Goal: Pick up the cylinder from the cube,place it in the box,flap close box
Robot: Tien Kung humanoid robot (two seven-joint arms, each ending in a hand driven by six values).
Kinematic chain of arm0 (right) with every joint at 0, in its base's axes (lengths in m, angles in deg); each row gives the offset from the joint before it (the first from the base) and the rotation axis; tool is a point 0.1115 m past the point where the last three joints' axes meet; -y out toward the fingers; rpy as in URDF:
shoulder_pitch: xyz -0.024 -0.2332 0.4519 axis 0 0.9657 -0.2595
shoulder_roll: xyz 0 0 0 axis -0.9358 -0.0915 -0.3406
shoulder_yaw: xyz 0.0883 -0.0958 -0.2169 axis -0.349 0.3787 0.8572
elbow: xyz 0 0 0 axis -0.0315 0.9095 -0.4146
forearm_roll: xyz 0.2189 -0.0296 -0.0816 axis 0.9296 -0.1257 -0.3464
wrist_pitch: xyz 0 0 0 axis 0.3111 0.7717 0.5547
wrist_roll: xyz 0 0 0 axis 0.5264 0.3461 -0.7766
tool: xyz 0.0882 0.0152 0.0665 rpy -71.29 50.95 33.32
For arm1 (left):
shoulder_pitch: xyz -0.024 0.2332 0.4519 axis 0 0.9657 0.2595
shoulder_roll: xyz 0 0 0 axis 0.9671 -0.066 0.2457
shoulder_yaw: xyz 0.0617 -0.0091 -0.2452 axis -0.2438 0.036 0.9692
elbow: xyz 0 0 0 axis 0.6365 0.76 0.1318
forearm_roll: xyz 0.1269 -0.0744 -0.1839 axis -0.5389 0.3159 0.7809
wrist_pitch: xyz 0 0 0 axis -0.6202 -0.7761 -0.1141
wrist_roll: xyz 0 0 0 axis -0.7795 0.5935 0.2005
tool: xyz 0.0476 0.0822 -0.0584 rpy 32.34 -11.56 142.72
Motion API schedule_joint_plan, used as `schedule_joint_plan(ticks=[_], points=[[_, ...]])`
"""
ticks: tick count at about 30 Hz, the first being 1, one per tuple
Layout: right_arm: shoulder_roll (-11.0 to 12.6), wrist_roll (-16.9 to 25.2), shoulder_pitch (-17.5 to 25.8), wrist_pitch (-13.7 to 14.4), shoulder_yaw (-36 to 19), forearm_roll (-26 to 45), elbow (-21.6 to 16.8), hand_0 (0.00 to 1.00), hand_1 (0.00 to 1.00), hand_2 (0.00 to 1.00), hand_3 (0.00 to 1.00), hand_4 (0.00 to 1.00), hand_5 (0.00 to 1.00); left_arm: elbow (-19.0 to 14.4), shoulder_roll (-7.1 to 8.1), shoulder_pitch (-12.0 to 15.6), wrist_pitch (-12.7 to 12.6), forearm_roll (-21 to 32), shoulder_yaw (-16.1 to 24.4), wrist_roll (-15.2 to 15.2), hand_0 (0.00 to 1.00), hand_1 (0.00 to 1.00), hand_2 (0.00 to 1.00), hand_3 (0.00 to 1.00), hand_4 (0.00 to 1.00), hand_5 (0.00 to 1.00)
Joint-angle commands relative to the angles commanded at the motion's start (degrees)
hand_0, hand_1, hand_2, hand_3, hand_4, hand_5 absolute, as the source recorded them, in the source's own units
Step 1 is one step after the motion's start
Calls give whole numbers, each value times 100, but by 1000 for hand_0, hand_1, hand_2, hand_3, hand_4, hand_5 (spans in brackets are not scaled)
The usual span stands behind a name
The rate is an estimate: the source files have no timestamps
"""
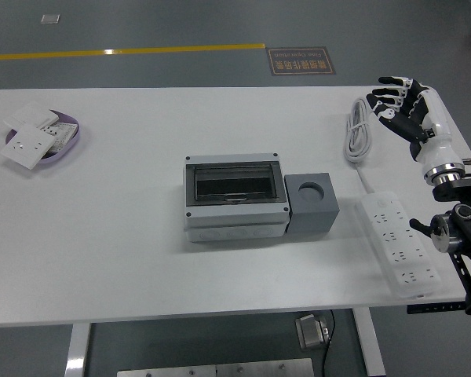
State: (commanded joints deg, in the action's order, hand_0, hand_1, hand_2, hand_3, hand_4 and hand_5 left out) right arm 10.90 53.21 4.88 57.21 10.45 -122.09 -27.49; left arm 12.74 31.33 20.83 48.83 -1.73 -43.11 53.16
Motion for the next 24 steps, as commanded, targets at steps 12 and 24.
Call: schedule_joint_plan(ticks=[12,24], points=[[-26,-31,18,115,-13,22,107,501,515,503,582,761,127,-4,6,0,-5,12,-3,-3,574,616,572,591,693,187],[-24,-1,22,197,-66,81,128,489,492,479,571,756,143,-3,-1,5,-14,3,2,-2,574,614,572,591,691,185]])
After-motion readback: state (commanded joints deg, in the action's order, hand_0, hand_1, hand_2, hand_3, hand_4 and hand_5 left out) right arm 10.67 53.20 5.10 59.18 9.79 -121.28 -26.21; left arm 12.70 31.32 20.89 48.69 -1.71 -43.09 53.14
